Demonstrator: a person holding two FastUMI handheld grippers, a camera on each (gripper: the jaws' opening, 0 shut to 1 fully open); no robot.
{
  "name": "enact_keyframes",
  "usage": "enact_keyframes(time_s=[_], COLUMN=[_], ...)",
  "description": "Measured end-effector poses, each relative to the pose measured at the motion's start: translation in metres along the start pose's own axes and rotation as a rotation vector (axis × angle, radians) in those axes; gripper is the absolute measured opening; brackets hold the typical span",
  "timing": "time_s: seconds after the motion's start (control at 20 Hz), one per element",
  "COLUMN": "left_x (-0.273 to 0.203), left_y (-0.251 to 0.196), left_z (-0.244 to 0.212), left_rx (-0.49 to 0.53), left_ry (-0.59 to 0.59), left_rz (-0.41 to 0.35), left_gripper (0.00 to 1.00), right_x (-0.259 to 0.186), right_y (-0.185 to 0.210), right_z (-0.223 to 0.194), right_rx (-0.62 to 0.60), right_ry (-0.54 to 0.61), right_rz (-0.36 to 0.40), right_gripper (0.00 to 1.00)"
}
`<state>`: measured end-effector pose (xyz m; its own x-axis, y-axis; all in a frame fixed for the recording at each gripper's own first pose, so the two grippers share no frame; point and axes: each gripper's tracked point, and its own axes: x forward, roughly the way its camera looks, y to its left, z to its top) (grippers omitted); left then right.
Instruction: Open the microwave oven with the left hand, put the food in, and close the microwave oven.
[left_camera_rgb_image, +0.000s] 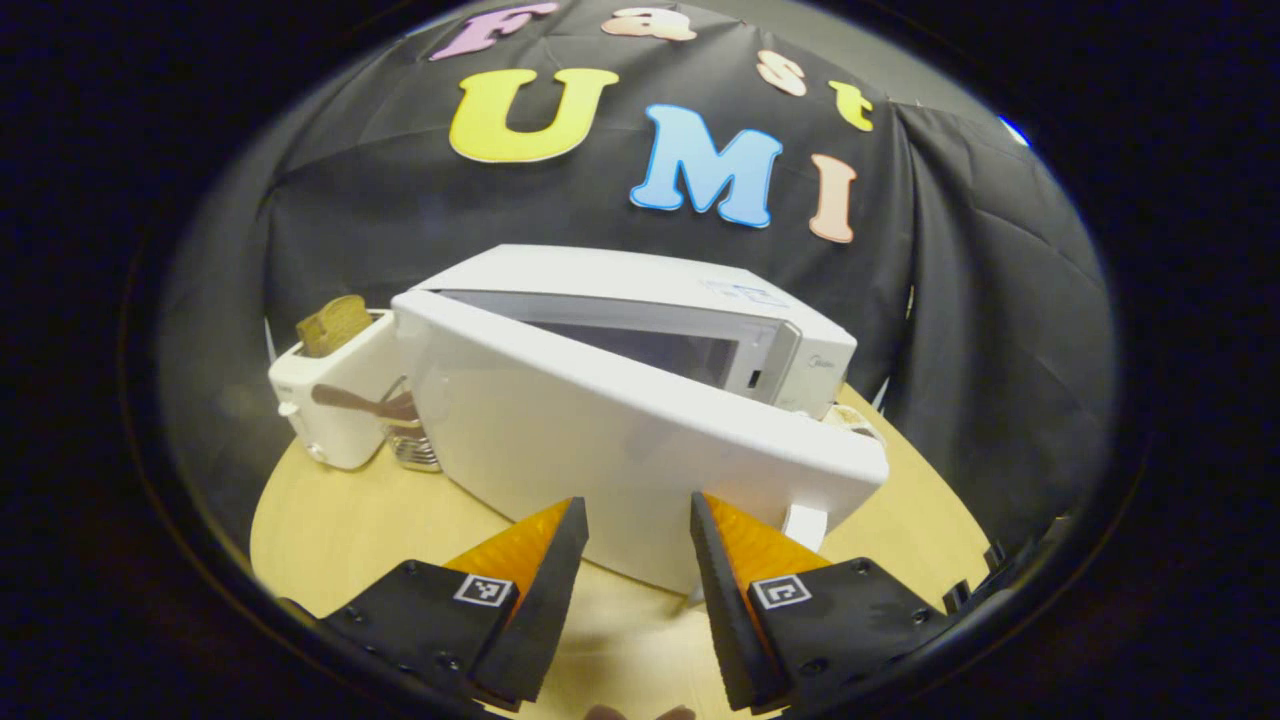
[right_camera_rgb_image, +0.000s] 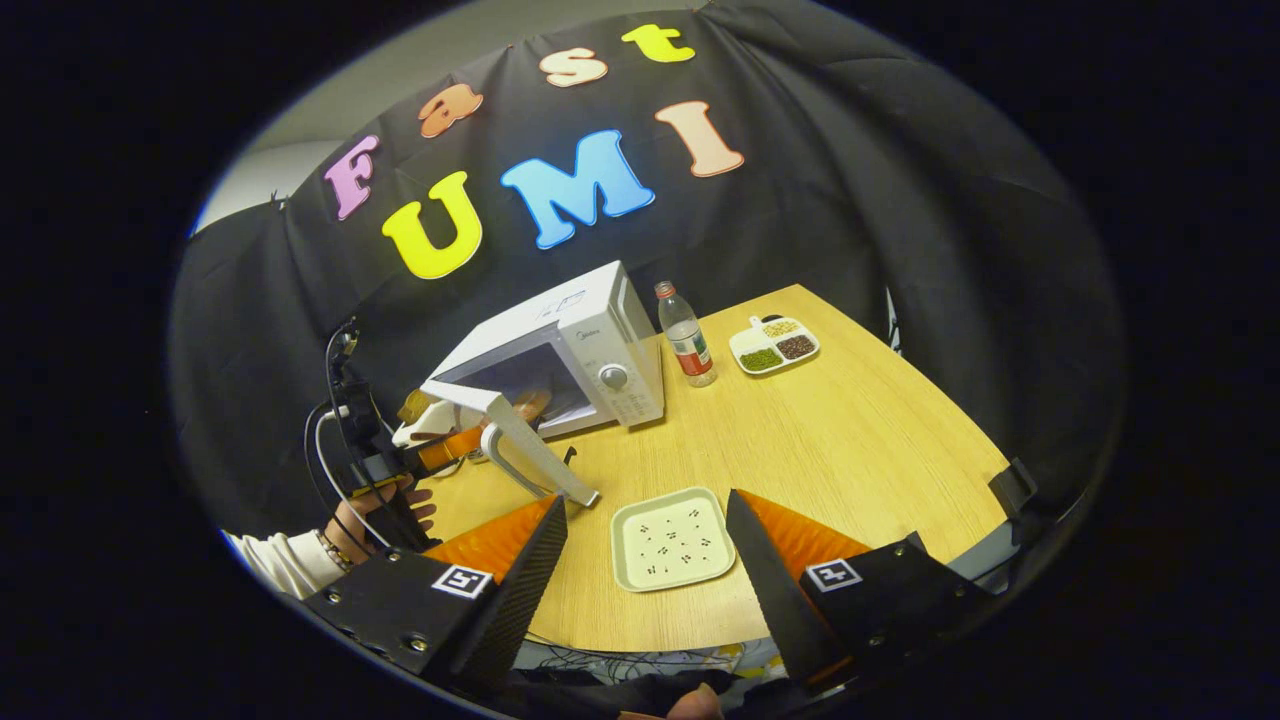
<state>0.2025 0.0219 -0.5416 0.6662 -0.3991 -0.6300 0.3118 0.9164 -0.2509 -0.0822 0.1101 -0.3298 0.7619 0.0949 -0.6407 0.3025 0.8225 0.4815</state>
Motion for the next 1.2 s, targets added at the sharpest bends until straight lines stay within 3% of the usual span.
enact_keyframes(time_s=[0.25, 0.3, 0.35, 0.4, 0.8, 0.95, 1.2], left_x=[0.036, 0.044, 0.052, 0.058, 0.096, 0.099, 0.100], left_y=[-0.028, -0.032, -0.033, -0.034, -0.020, -0.018, -0.015], left_z=[0.027, 0.031, 0.033, 0.034, 0.055, 0.049, 0.048], left_rx=[0.160, 0.185, 0.204, 0.210, 0.156, 0.087, 0.057], left_ry=[-0.046, -0.055, -0.054, -0.052, -0.069, -0.057, -0.060], left_rz=[-0.059, -0.062, -0.064, -0.064, -0.026, -0.035, -0.021], left_gripper=[0.78, 0.75, 0.78, 0.73, 0.77, 0.79, 0.79], right_x=[-0.003, -0.003, -0.003, -0.002, 0.002, 0.006, 0.015], right_y=[0.007, 0.007, 0.006, 0.005, 0.004, 0.005, 0.008], right_z=[0.000, 0.002, 0.002, 0.001, 0.010, 0.013, 0.015], right_rx=[0.029, 0.035, 0.040, 0.044, 0.025, 0.018, 0.013], right_ry=[0.001, -0.004, -0.006, -0.002, 0.007, 0.015, 0.038], right_rz=[-0.066, -0.074, -0.084, -0.091, -0.131, -0.134, -0.130], right_gripper=[0.98, 0.98, 0.98, 0.98, 0.98, 0.98, 0.98])
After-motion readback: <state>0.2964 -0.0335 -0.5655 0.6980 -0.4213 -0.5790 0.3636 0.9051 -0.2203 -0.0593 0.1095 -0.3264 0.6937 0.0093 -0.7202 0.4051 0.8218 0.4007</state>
